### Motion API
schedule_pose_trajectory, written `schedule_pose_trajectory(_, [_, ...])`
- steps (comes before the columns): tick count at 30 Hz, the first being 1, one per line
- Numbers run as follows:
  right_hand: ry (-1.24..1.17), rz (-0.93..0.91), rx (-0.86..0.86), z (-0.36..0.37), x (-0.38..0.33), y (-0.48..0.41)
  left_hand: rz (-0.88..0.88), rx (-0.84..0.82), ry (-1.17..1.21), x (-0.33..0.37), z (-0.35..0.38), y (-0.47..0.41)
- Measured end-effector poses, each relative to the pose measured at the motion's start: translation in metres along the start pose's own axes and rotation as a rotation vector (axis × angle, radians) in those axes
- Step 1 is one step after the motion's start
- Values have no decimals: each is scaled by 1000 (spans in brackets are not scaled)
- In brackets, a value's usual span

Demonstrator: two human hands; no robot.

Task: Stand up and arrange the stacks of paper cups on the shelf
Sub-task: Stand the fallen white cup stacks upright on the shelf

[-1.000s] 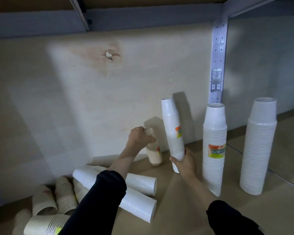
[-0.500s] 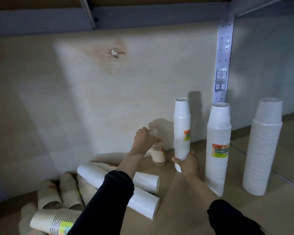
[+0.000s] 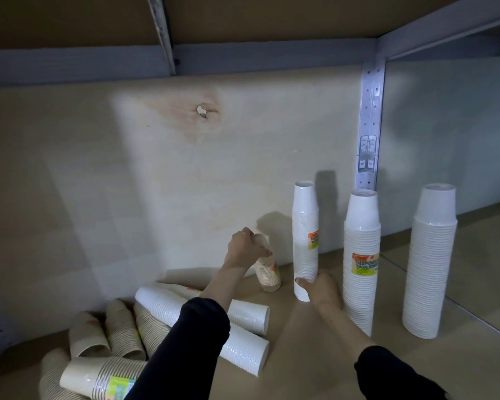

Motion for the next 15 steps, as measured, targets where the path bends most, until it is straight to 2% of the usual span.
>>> schedule_pose_trajectory(15, [75,-8,0,-3,-2,-5,-6,-1,69,4,7,-17])
Point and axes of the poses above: each hand's wrist, its own y-axis away from the middle knuckle, its own z-axis out of the palm, x = y × z, the point moved 9 cm from there along -y, towards the middle knuckle, and after that the axes turned 14 degrees about -x, right-handed, at the moved point
